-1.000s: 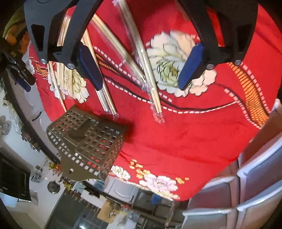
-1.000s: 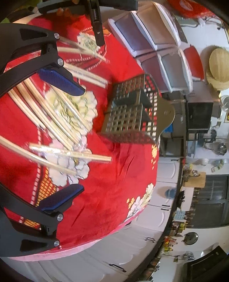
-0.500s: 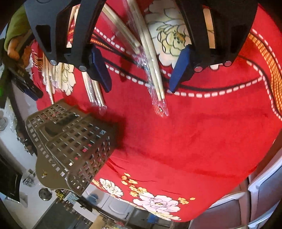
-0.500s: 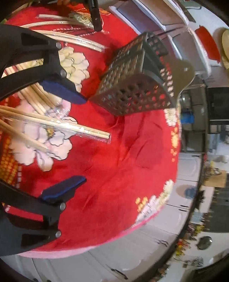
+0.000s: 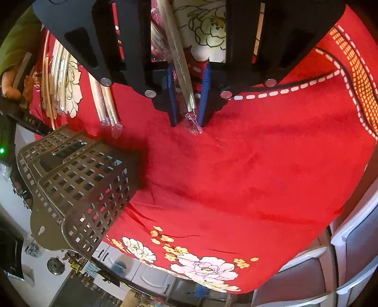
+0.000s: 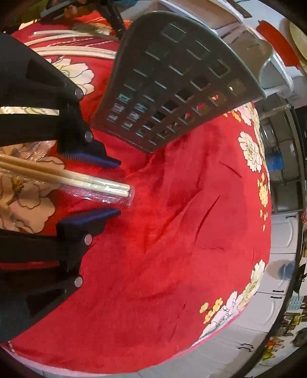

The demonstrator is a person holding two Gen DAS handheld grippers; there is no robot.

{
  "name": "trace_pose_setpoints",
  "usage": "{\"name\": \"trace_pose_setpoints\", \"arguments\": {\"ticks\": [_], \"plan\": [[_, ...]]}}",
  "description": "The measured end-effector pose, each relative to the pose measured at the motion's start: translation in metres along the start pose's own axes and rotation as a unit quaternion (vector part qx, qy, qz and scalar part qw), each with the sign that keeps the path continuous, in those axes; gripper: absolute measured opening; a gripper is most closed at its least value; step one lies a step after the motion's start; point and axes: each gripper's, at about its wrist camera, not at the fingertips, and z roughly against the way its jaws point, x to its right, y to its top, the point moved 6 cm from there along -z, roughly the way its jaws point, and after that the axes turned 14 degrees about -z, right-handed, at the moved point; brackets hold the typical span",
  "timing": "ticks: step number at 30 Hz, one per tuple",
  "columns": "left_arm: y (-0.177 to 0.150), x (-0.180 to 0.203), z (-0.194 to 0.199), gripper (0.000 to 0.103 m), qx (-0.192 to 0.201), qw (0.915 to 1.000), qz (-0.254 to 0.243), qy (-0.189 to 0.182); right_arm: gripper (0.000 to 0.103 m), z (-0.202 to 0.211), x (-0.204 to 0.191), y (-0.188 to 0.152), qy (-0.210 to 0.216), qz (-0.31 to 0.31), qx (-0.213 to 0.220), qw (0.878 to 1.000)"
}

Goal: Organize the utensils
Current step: 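Lift the chopsticks with the left tool while the right tool carries its pair over the caddy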

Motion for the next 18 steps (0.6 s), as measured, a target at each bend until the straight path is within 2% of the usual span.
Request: {"name": "trace_pose_setpoints", "arguments": {"ticks": [1, 4, 9, 18], "plan": [[0.001, 0.000, 0.000, 0.007, 0.001, 1.0000, -0.002, 0.004, 0.019, 0.000, 0.001, 0.002, -0.001, -0.003, 0.001, 1.000], [0.003, -0.001, 0.000, 0.004, 0.003, 1.0000, -0.002, 0.000, 0.013, 0.003, 0.003, 0.003, 0.014, -0.021, 0.000, 1.000], [0.011, 0.001, 0.008, 0.001, 0.016, 0.9998, 0.001, -0.010, 0.012, 0.021, 0.003, 0.005, 0.041, -0.046, 0.007, 0.998], [0.042, 0.020, 0.072, 0.000, 0.106, 0.9939, -0.031, -0.006, 0.011, 0.094, -0.015, 0.005, 0.083, -0.034, 0.073, 0.993]]}}
